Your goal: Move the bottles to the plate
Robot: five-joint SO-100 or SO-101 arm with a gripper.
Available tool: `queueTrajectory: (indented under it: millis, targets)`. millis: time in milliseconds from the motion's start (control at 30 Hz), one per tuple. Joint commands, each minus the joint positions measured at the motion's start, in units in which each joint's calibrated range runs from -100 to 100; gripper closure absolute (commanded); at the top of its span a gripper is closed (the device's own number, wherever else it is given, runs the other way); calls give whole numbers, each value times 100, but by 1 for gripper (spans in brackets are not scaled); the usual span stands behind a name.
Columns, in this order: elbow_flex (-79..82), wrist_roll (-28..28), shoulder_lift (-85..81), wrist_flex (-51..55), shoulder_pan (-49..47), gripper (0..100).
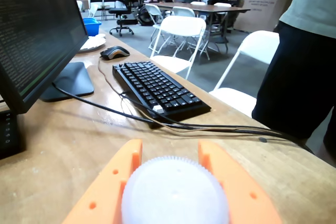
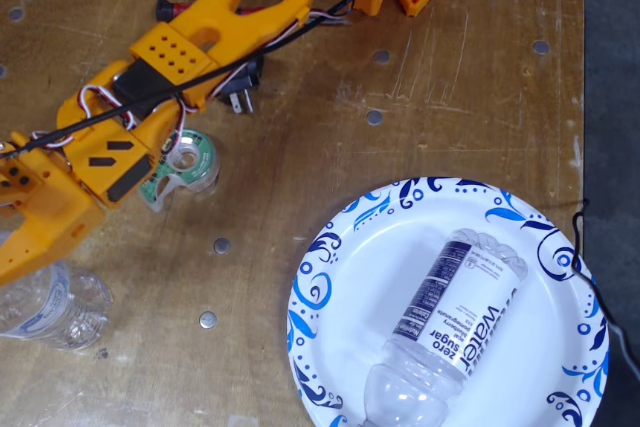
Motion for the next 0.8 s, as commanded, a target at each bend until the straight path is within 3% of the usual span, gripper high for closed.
queueTrajectory:
  millis: [0, 200, 600, 767]
  targets:
    - [-506, -10, -118, 397, 66, 88]
    - [-1389, -10, -118, 1485, 66, 93]
    - [-4127, -51, -118, 3556, -139, 93]
    - [-4190, -192, -700, 4261, -678, 93]
